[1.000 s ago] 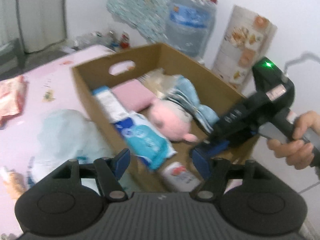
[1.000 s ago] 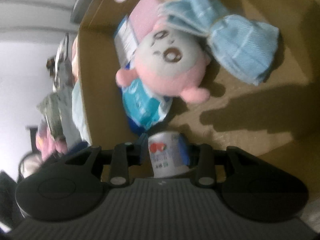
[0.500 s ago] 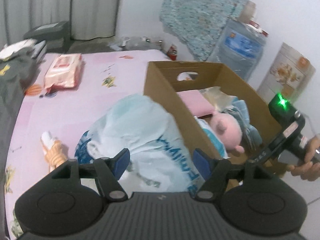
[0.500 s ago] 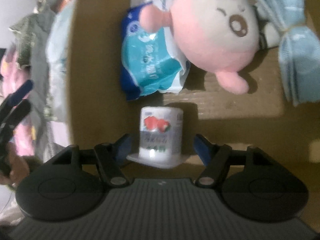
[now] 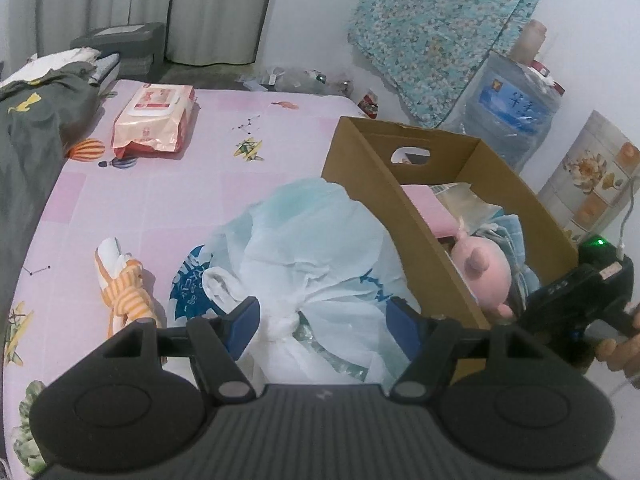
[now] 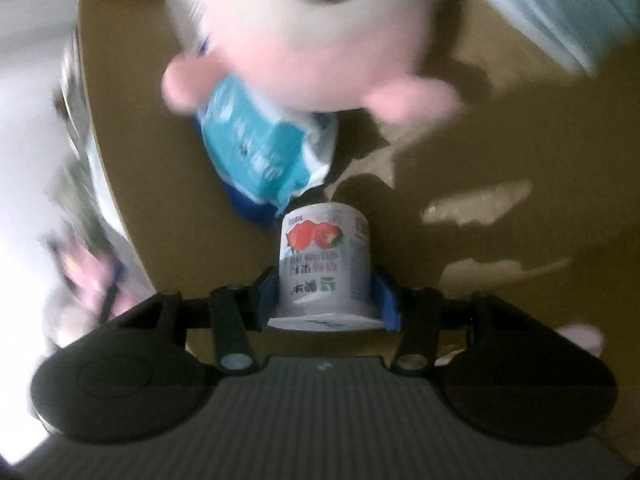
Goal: Organize soft objects
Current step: 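Lower the white yogurt cup into the box with the right gripper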
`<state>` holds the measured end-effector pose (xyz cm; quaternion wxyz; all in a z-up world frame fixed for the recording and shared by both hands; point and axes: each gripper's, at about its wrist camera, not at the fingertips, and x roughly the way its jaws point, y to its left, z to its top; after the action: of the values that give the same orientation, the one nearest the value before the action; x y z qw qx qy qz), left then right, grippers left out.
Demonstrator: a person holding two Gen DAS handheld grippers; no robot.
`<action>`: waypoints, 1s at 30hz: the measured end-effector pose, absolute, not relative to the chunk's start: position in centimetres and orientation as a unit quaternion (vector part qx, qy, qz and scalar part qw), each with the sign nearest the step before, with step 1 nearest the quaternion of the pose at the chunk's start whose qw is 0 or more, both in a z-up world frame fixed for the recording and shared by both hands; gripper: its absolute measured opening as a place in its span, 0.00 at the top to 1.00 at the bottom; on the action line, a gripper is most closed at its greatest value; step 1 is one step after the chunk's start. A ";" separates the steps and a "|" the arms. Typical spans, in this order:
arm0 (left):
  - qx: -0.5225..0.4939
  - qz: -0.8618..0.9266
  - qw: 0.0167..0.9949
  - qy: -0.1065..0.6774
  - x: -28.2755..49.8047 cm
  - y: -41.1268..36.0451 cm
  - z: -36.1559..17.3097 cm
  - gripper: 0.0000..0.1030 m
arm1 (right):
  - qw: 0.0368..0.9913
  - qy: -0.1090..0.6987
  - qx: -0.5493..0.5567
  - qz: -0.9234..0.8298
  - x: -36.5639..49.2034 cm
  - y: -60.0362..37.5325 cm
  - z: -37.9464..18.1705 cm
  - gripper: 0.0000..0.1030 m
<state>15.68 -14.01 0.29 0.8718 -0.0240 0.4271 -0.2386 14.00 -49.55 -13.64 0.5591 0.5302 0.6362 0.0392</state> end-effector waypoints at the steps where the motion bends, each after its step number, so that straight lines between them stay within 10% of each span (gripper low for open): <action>1: -0.024 -0.238 0.871 0.429 15.7 -14.0 0.2 0.31 | 0.557 0.622 0.549 0.040 13.8 -49.9 -13.7 0.48; 11: -0.022 -0.240 0.872 0.425 15.5 -14.2 0.3 0.31 | 0.645 0.565 0.511 0.055 15.0 -50.3 -8.7 0.34; 24: -0.022 -0.244 0.873 0.422 14.8 -14.3 0.9 0.31 | 0.661 0.684 0.291 0.103 15.9 -45.8 -9.0 0.34; 30: -0.026 -0.241 0.875 0.419 14.6 -14.2 1.1 0.31 | 0.627 0.722 0.275 0.104 15.8 -45.5 -10.9 0.51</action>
<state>14.64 -14.24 1.15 0.8748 -0.0256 0.4195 -0.2411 15.82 -45.48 -10.86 0.6266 0.2753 0.7216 0.1045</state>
